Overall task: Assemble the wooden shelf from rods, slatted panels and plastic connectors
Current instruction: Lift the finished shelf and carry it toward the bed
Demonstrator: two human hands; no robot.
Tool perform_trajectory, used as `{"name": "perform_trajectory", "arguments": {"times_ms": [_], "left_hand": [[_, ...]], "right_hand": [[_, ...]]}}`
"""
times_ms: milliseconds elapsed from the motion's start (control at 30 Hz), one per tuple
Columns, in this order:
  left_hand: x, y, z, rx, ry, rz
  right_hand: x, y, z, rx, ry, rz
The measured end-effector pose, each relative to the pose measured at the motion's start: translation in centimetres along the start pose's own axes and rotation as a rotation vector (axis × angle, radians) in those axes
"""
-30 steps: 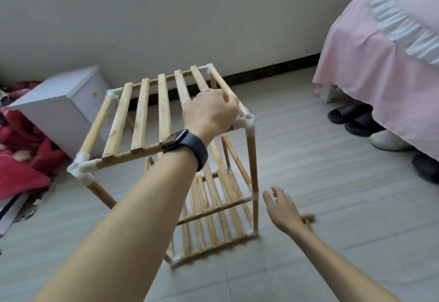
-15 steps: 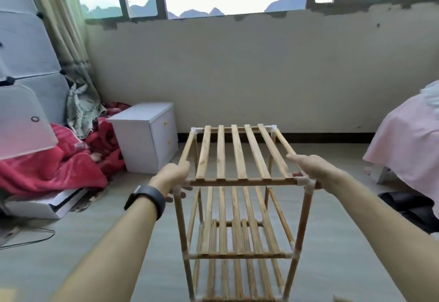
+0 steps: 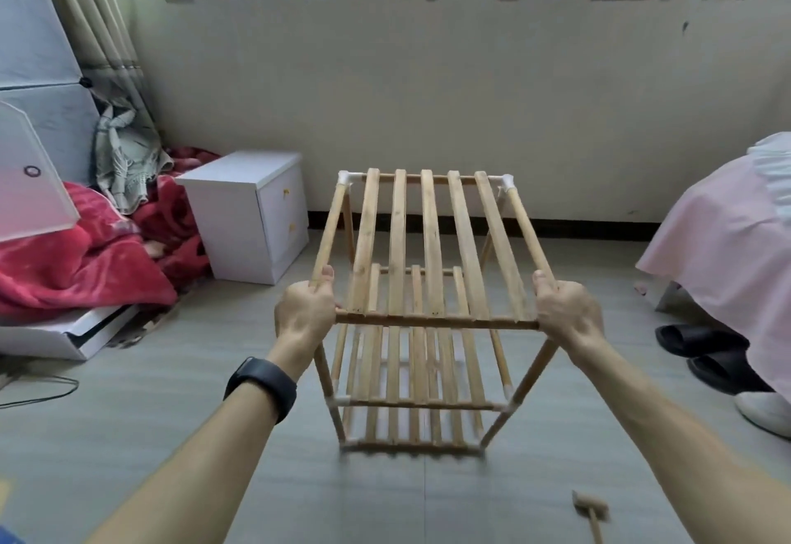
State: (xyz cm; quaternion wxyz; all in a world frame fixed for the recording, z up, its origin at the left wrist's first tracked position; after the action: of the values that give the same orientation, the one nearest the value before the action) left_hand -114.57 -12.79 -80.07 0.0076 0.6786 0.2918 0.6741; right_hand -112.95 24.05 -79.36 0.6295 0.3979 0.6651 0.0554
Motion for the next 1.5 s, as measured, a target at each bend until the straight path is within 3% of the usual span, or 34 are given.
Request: {"name": "perform_trajectory", "arguments": {"times_ms": [100, 267, 500, 667, 933, 1167, 1333, 1400, 1500], "left_hand": [[-3.2, -0.4, 2.5, -0.05, -0.02, 0.03], [-10.7, -2.3, 4.0, -0.118, 0.134, 0.2], [-21.3, -4.9, 6.3, -0.297, 0.167, -0.093], [-26.3, -7.2, 6.6, -0.29, 0.233, -0.133], [-33.7, -9.8, 9.3, -0.308, 0.324, -0.249], [-35.4, -9.3, 9.9, -0.438, 0.297, -0.342], [-33.4, -6.2, 6.8, -0.522, 0.33, -0.387], [-30.6, -4.4, 3.9, -0.438, 0.395, -0.281], [-24.3, -3.0, -0.5, -0.341, 0.49, -0.021]], "right_hand": [[2.5, -1.7, 2.6, 0.016, 0.023, -0.073], [9.4, -6.7, 7.2, -0.068, -0.071, -0.05], [17.7, -11.8, 10.7, -0.212, -0.178, -0.034], [22.5, -15.4, 12.2, -0.221, -0.192, 0.007], [29.8, -19.7, 14.7, -0.404, -0.316, 0.106], [31.3, -19.8, 15.7, -0.521, -0.354, 0.176], [30.2, -17.0, 13.5, -0.662, -0.233, 0.313], [28.8, -14.5, 10.6, -0.564, -0.322, 0.227], [23.7, -11.1, 5.6, -0.326, -0.581, -0.22]]}}
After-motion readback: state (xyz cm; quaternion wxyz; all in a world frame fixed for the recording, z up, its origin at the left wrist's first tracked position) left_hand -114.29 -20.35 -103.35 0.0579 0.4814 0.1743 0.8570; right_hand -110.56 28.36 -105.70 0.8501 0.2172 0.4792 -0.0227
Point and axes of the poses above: each hand's wrist, its own z-axis away from the middle knuckle, its own y-axis out of the back of the hand, x = y × z, the point moved 5 cm from there along -z, towards the middle knuckle, and after that the axes turned 1 degree about -x, right-handed, at the moved point
